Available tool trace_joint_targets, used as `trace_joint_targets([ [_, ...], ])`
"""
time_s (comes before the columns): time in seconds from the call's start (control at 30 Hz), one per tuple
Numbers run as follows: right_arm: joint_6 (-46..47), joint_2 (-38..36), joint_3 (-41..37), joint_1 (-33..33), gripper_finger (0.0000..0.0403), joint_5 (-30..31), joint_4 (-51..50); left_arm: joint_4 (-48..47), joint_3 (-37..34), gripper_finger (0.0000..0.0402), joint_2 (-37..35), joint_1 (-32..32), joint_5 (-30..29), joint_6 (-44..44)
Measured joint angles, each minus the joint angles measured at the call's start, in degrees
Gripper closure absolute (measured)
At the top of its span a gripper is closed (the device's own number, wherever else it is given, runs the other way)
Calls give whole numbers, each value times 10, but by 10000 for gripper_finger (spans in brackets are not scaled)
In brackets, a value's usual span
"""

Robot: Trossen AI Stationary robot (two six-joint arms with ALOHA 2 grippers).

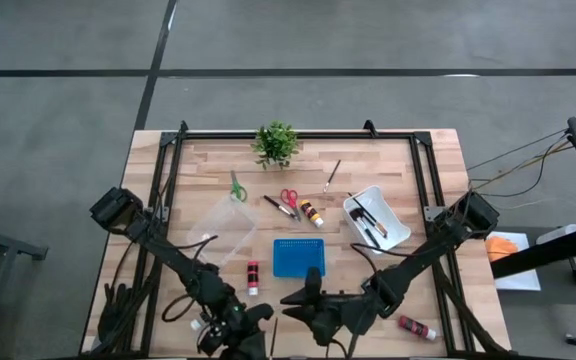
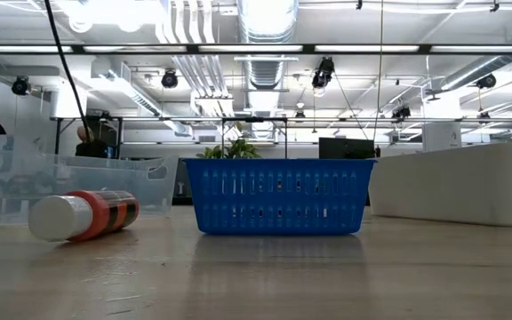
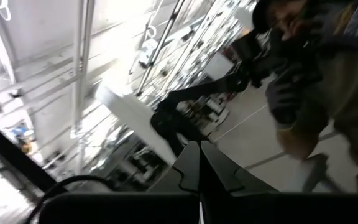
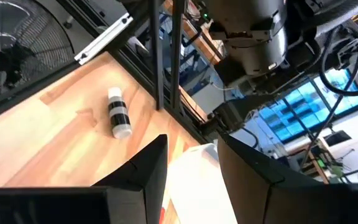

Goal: Pick & Place Paint Supplies
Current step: Put the eyelash brush in the white bin

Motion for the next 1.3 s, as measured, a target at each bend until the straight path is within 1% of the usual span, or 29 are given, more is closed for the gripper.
trace_joint_targets([
  [0.07,-4,0,-1,1,261,1,0,1,-1,399,0,0,-9,11],
  [0.13,-15,0,-1,2,261,1,0,24,-13,399,0,1,-12,19],
  [0.2,-29,0,-1,3,261,2,0,78,-34,399,0,0,-20,23],
  [0.33,-54,0,-1,6,261,2,6,217,-88,399,0,4,-23,16],
  [0.47,-77,0,-2,7,261,2,27,333,-131,399,0,11,13,-17],
  [0.5,-84,0,-2,7,261,2,33,344,-139,399,0,12,23,-25],
  [0.53,-90,0,-2,7,261,2,37,343,-140,399,0,13,31,-26],
  [0.67,-113,0,-2,6,261,0,62,341,-136,399,1,20,32,-28],
  [0.8,-113,0,-2,6,261,-12,68,334,-138,399,3,36,45,-32],
  [0.87,-108,0,-2,6,261,-19,74,334,-138,399,3,54,69,-50],
  [0.97,-107,0,-2,6,261,-22,83,319,-138,399,4,85,120,-85],
  [1.07,-106,0,-2,6,261,-27,83,317,-133,399,4,114,136,-118],
  [1.17,-106,-1,-2,5,261,-26,93,292,-120,399,4,136,171,-141],
  [1.3,-109,-3,-2,5,261,-12,98,248,-97,399,4,142,198,-144],
])
